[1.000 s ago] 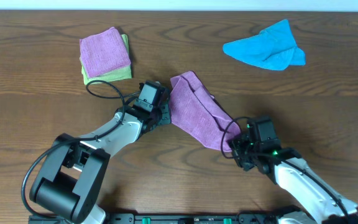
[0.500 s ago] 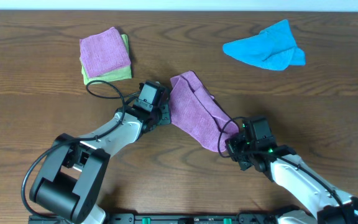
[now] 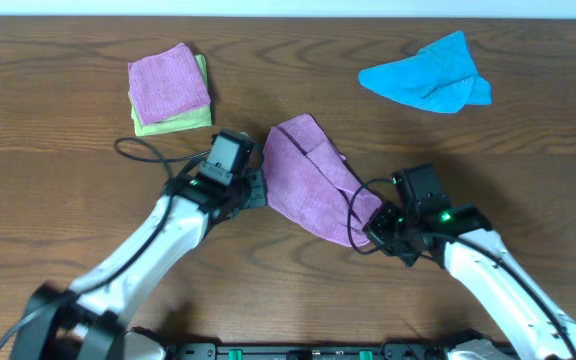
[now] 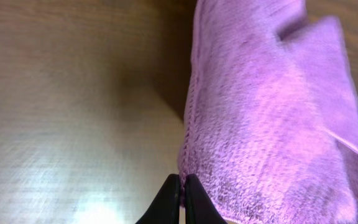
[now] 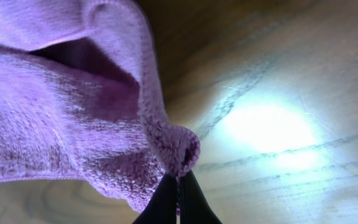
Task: Fold the cloth
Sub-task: 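Lift the pink cloth with both grippers and stretch it apart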
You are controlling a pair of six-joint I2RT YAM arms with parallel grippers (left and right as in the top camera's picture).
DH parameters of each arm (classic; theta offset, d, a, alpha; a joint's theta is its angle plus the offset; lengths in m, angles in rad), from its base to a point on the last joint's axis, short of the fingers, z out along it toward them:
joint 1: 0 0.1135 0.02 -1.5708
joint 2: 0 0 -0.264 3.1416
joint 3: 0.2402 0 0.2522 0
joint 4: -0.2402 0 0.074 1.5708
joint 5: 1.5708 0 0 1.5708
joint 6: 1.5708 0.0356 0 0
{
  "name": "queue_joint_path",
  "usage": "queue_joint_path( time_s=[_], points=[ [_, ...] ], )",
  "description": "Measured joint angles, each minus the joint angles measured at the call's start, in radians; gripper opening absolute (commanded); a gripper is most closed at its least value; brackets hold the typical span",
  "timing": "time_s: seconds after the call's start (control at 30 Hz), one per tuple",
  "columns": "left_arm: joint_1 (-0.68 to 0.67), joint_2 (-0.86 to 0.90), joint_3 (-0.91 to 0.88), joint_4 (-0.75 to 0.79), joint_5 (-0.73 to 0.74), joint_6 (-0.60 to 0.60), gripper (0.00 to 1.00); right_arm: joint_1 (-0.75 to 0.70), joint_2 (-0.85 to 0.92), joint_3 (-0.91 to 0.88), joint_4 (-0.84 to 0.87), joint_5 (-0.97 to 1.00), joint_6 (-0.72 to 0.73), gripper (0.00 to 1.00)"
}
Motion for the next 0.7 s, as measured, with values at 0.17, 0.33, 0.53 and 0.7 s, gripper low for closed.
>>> queue_joint_path(
  time_s=[0.17,0.33,0.53,0.7],
  points=[
    [0.01,-0.135,0.002,-0.07,-0.01,-0.026,0.06,0.0,-0.003,0.119,-0.033,0.001,-0.1,0.01],
    [0.024,-0.163,0.087,-0.107,-0.011,-0.056,0.06,-0.001,-0.002,0.249,0.087,0.007,-0.2,0.01],
    [0.024,-0.167,0.328,-0.232,-0.066,-0.067,0.06,-0.01,-0.006,0.407,0.109,0.089,-0.254,0.01],
    [0.024,-0.171,0.375,-0.315,-0.127,-0.059,0.06,-0.014,-0.007,0.415,0.019,0.135,-0.278,0.01]
  ],
)
